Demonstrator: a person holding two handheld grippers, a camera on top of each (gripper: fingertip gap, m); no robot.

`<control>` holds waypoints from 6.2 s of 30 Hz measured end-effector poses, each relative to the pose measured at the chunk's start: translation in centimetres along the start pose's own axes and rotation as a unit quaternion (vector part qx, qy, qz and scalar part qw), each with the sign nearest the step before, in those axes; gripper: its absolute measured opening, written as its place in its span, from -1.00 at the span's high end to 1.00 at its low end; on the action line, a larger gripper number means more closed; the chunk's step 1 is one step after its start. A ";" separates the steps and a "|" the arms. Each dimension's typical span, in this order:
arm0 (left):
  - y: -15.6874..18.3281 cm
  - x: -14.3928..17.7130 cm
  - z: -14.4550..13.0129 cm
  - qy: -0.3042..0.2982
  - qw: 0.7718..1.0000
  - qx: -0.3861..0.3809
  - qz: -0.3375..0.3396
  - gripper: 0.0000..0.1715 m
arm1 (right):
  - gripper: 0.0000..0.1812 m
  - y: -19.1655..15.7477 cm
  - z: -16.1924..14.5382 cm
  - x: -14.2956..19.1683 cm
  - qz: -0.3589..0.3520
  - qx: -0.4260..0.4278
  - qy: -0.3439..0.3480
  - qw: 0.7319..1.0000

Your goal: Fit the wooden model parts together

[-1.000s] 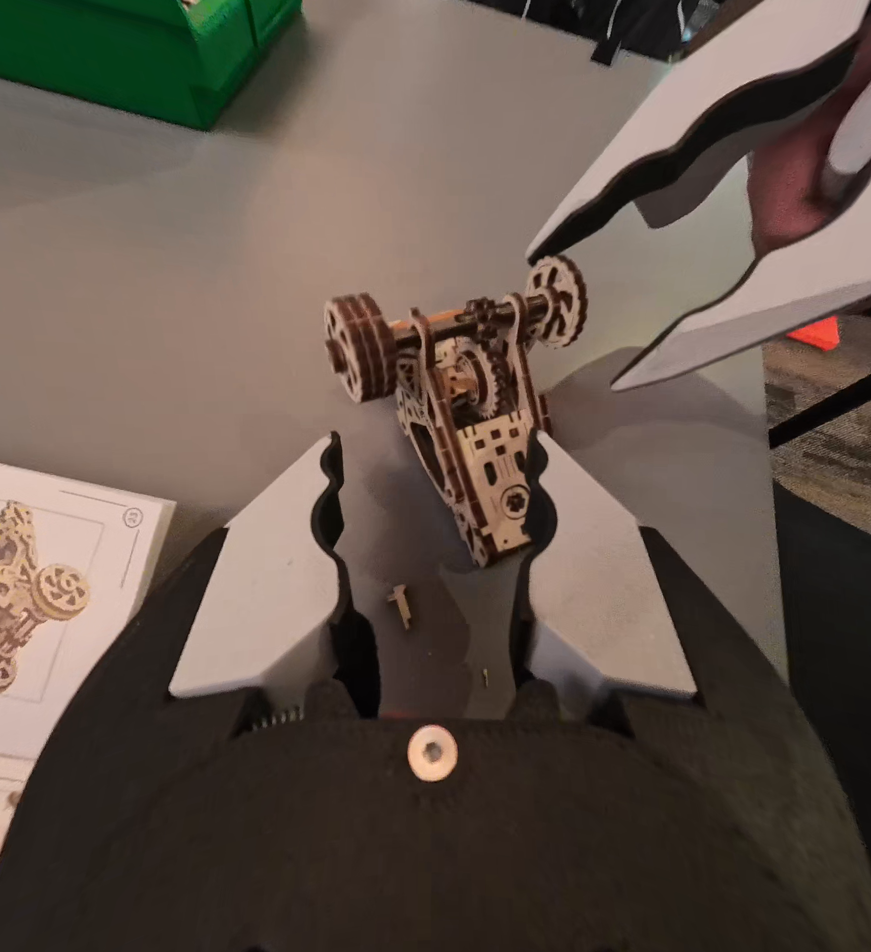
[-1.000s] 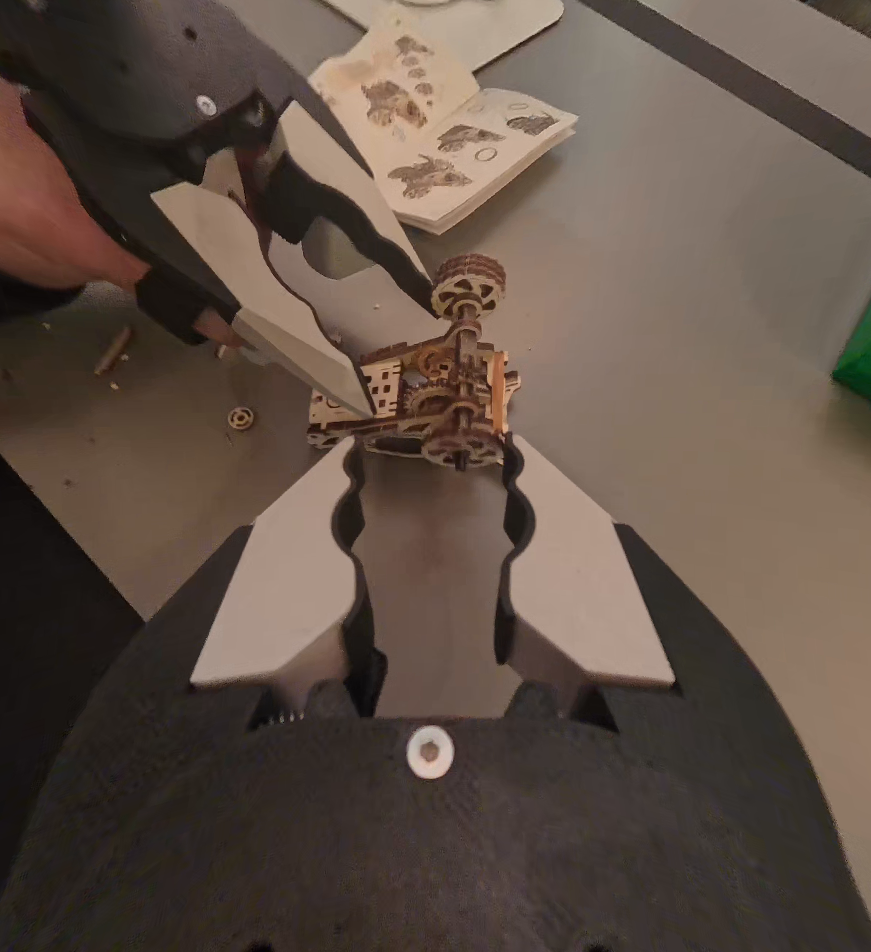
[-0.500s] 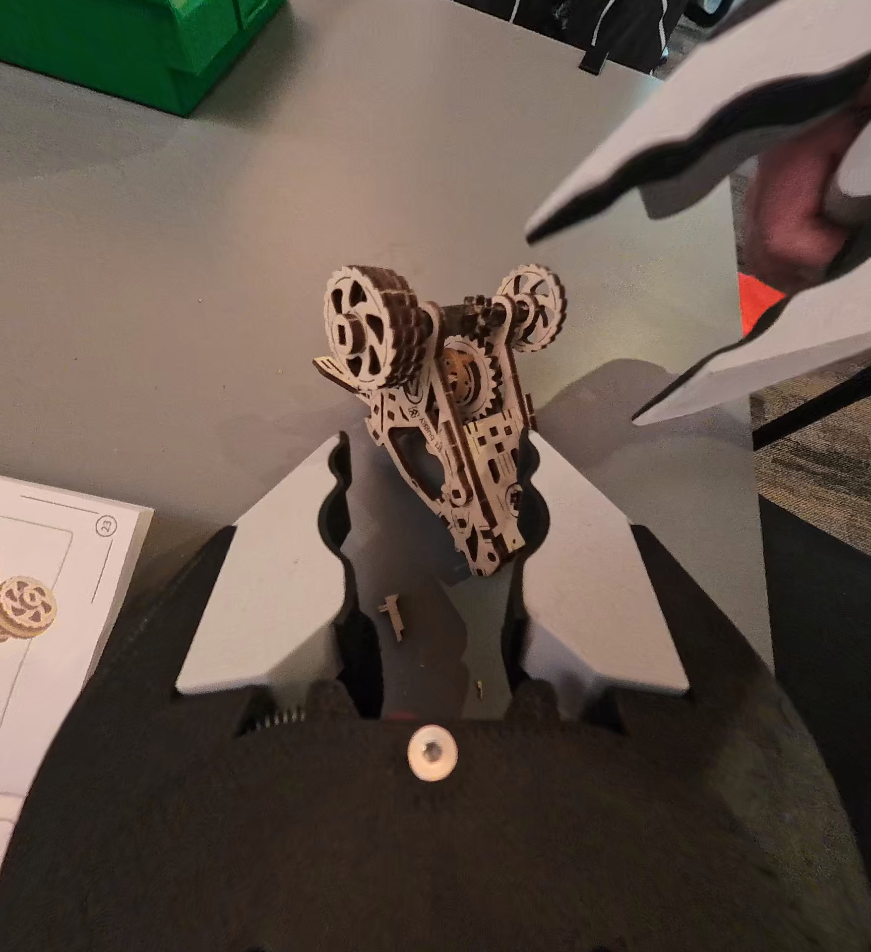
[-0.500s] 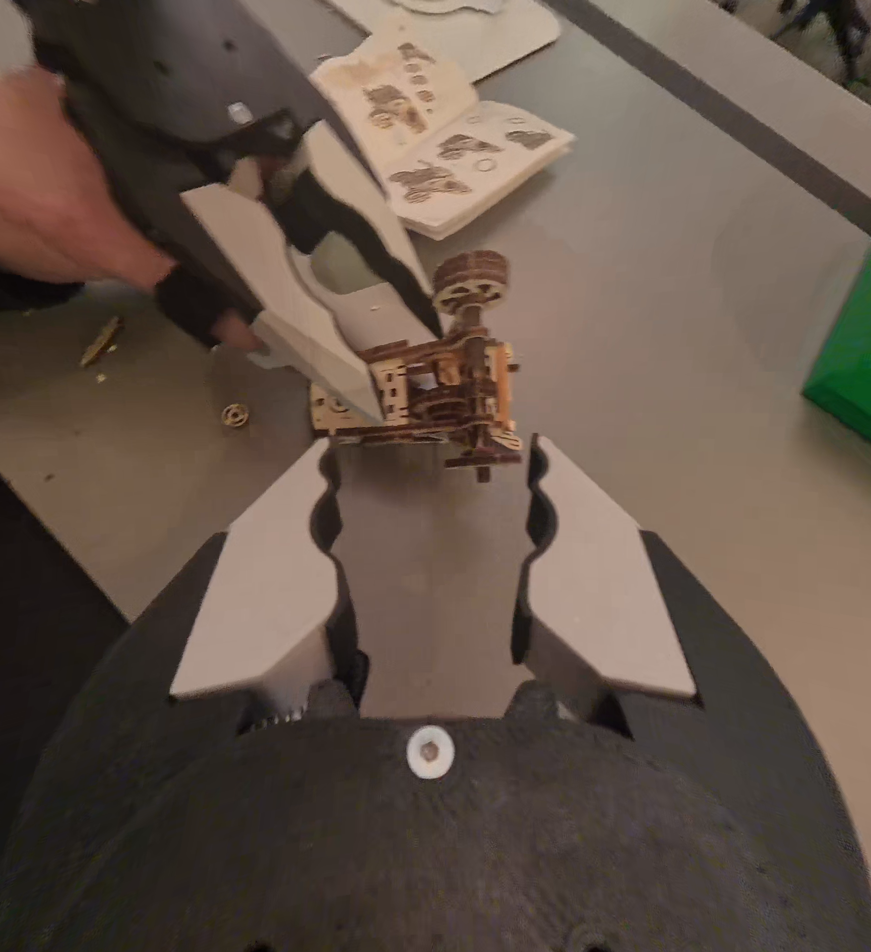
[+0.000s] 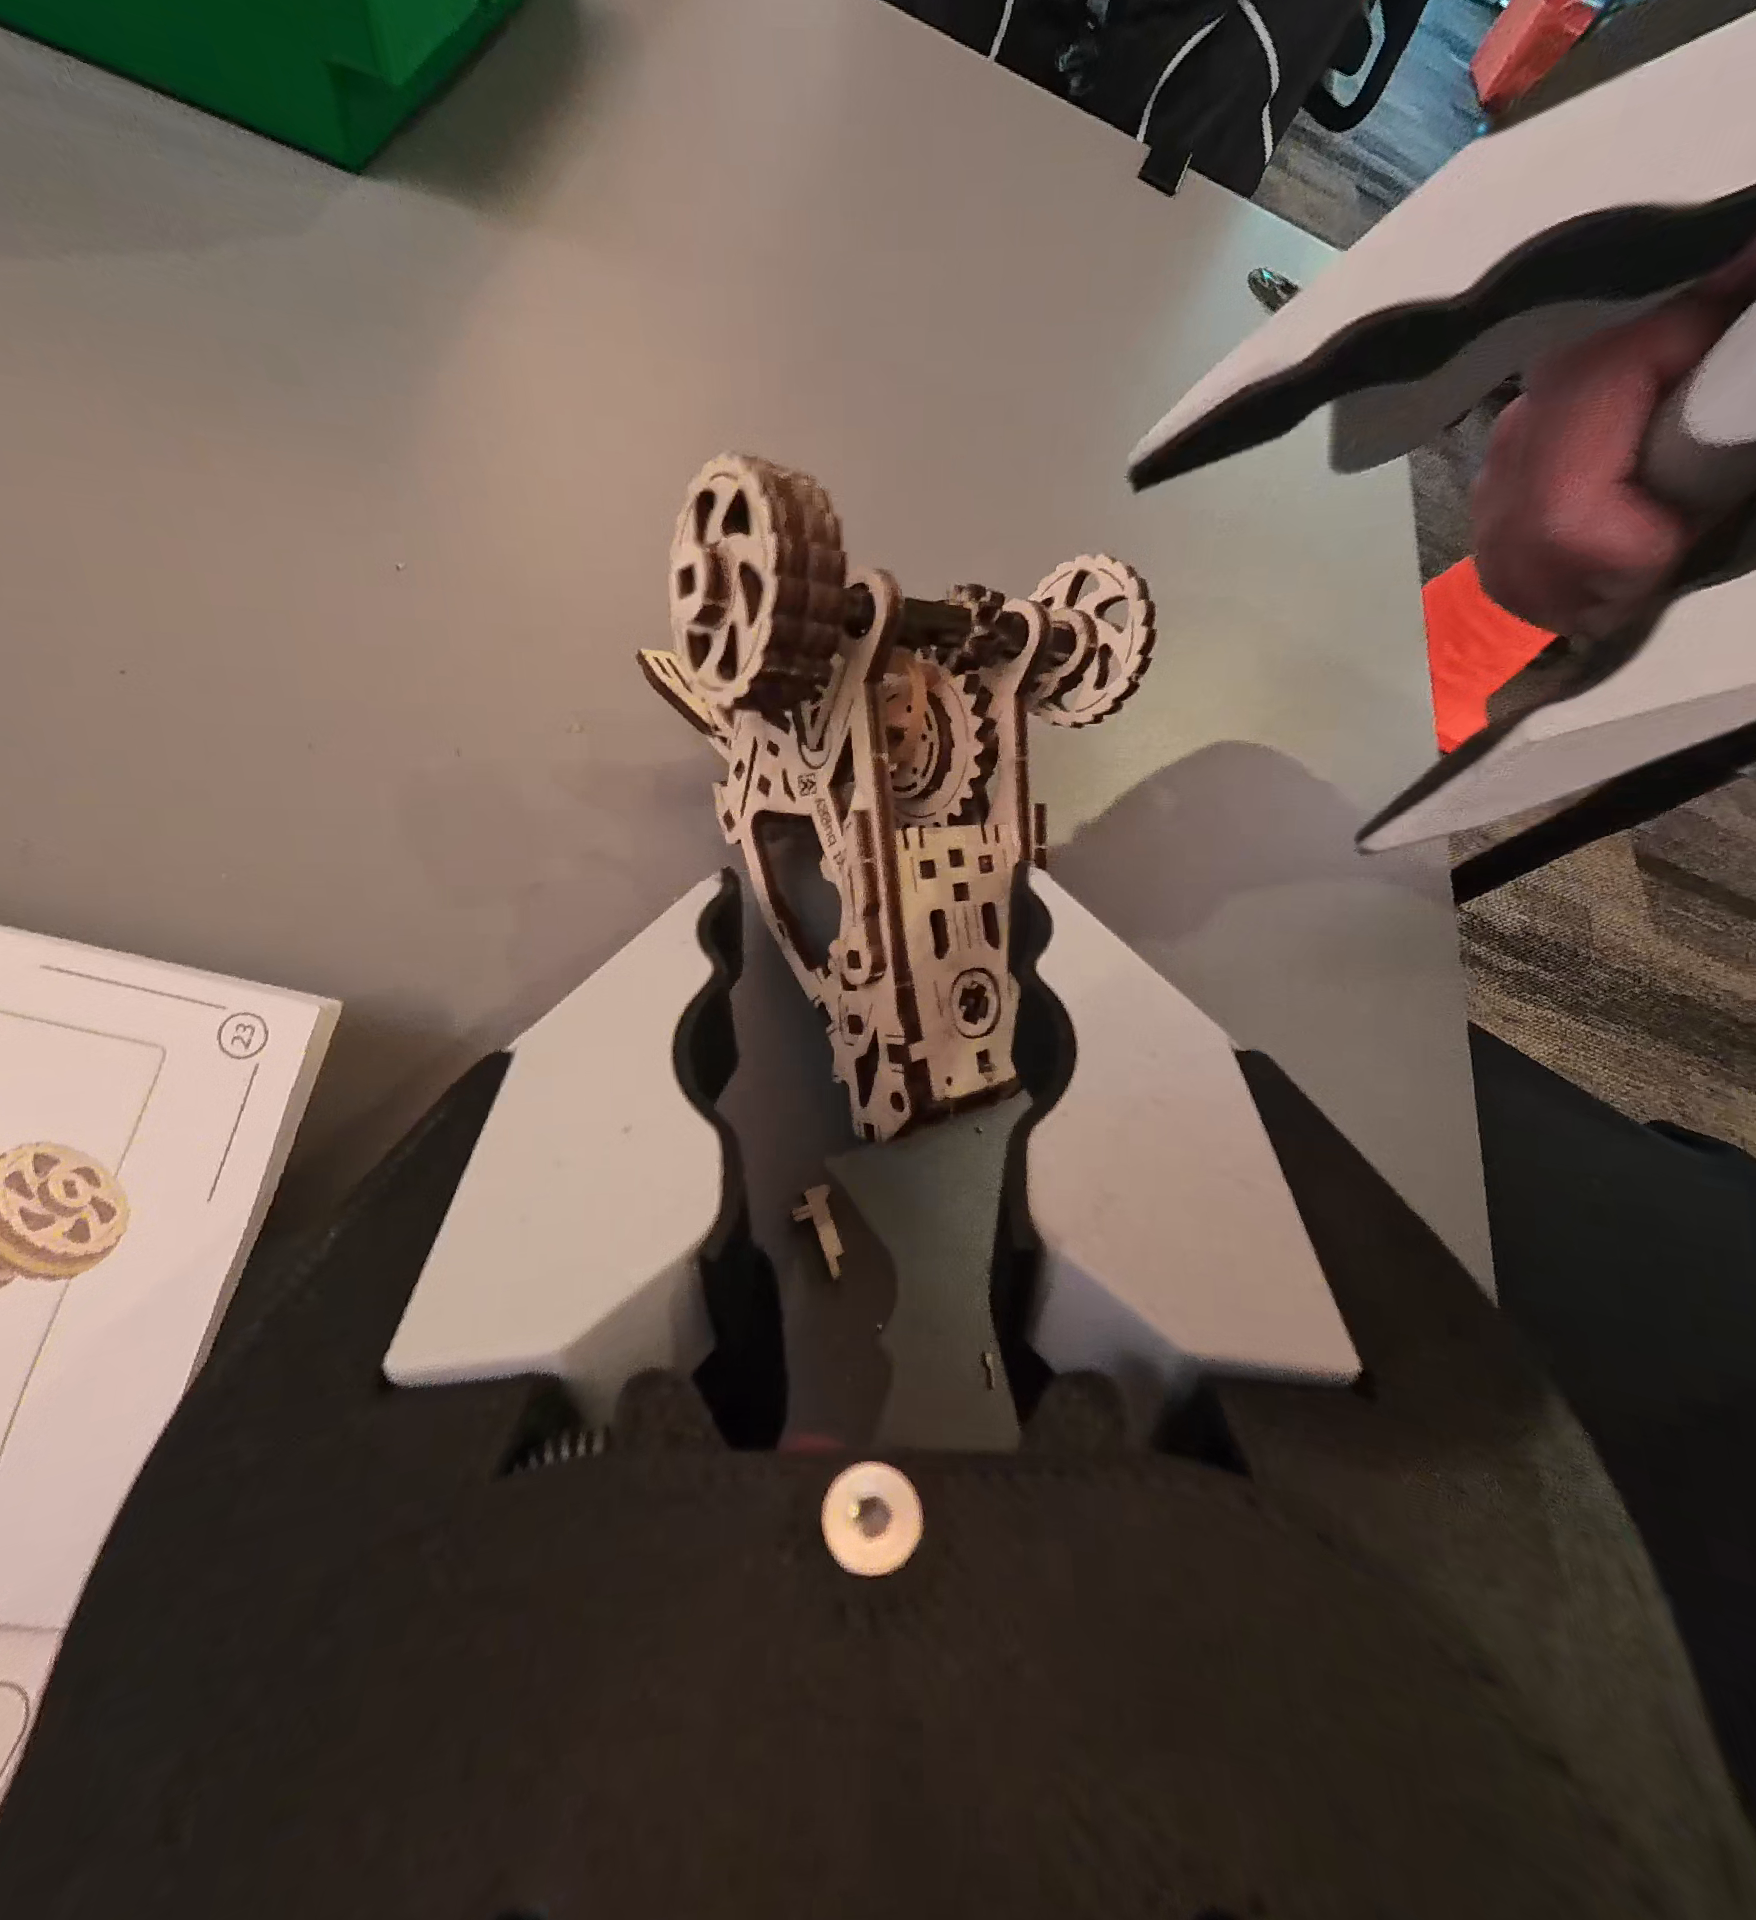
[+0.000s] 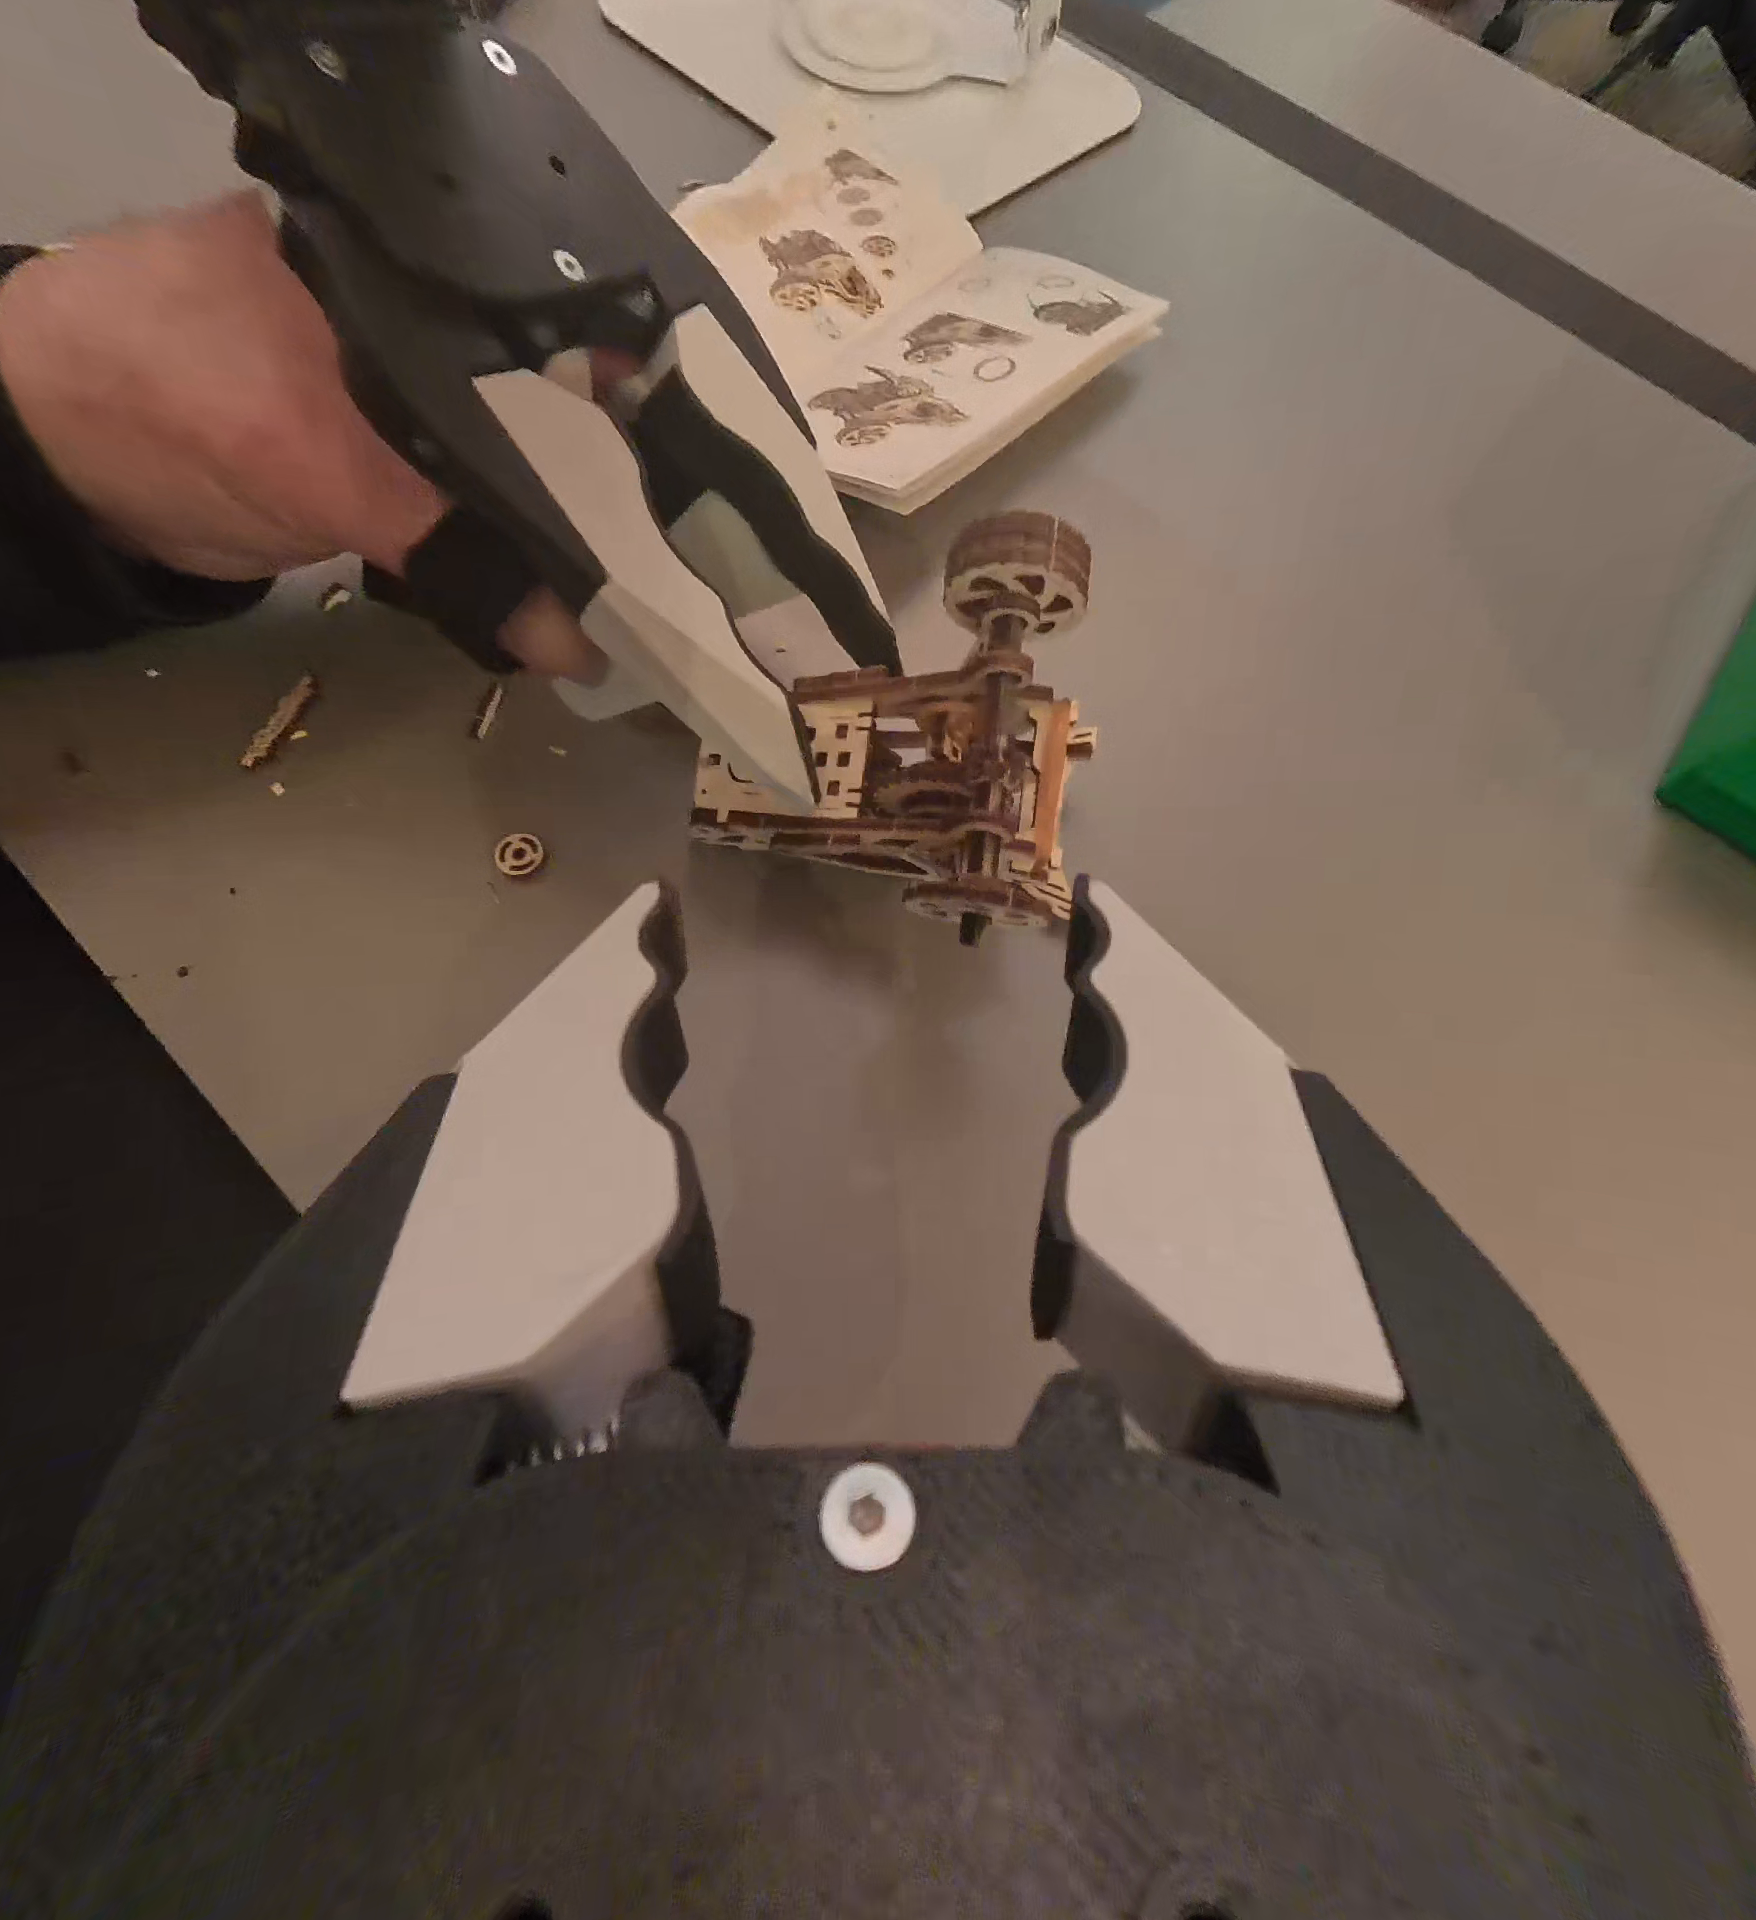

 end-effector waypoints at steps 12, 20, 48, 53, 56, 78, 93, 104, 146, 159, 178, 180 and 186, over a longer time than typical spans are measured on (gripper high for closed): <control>-1.2 3.9 1.3 0.042 0.998 -0.014 0.038 0.32 | 0.21 -0.2 0.8 0.8 0.005 -0.015 0.022 1.000; -2.3 13.9 -1.6 0.030 0.991 -0.026 0.125 0.40 | 0.58 -4.1 1.9 0.2 0.105 0.008 -0.004 0.994; -5.7 27.0 -19.2 -0.190 0.927 0.128 0.297 0.42 | 0.55 -11.1 3.7 -8.5 0.239 0.105 -0.100 0.960; -6.5 26.5 -18.6 -0.172 0.926 0.116 0.315 0.41 | 0.55 -11.2 3.3 -9.1 0.247 0.097 -0.105 0.958; -6.4 26.0 -17.5 -0.154 0.935 0.094 0.307 0.41 | 0.55 -11.2 3.4 -9.4 0.249 0.093 -0.098 0.959; -5.8 21.4 -14.5 -0.092 0.974 0.187 0.088 0.57 | 0.47 -16.0 6.0 -17.7 0.263 0.052 -0.180 0.947; -7.7 26.6 -18.4 -0.203 0.952 0.064 0.222 0.49 | 0.50 -11.9 5.6 -14.0 0.242 0.015 -0.142 0.960; -7.4 26.2 -18.0 -0.169 0.962 0.072 0.203 1.00 | 0.53 -12.7 6.7 -13.3 0.249 0.016 -0.099 0.963; -6.1 24.0 -17.4 -0.134 0.976 0.040 0.166 0.88 | 0.55 -11.7 5.3 -14.9 0.273 -0.022 -0.076 0.959; -6.7 24.3 -17.4 -0.122 0.978 0.047 0.165 0.81 | 0.55 -11.5 5.0 -15.1 0.278 -0.030 -0.073 0.957; -5.8 23.8 -17.4 -0.123 0.983 0.014 0.136 0.91 | 0.55 -11.6 5.0 -15.2 0.289 -0.034 -0.066 0.955; -6.1 23.9 -17.4 -0.121 0.982 0.018 0.146 0.99 | 0.56 -11.6 4.9 -15.2 0.288 -0.035 -0.065 0.955; -6.7 24.4 -17.4 -0.116 0.980 0.023 0.160 1.00 | 0.56 -11.5 4.8 -15.3 0.288 -0.038 -0.066 0.954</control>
Point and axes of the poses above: each gripper's, where its closed fingertips meet, x back along the fingers, z out of its top, y = z × x across the jaws, the point moved 5 cm from there along x, back along the fingers, and after that the axes turned 11 degrees about z, right-handed, at the moved point
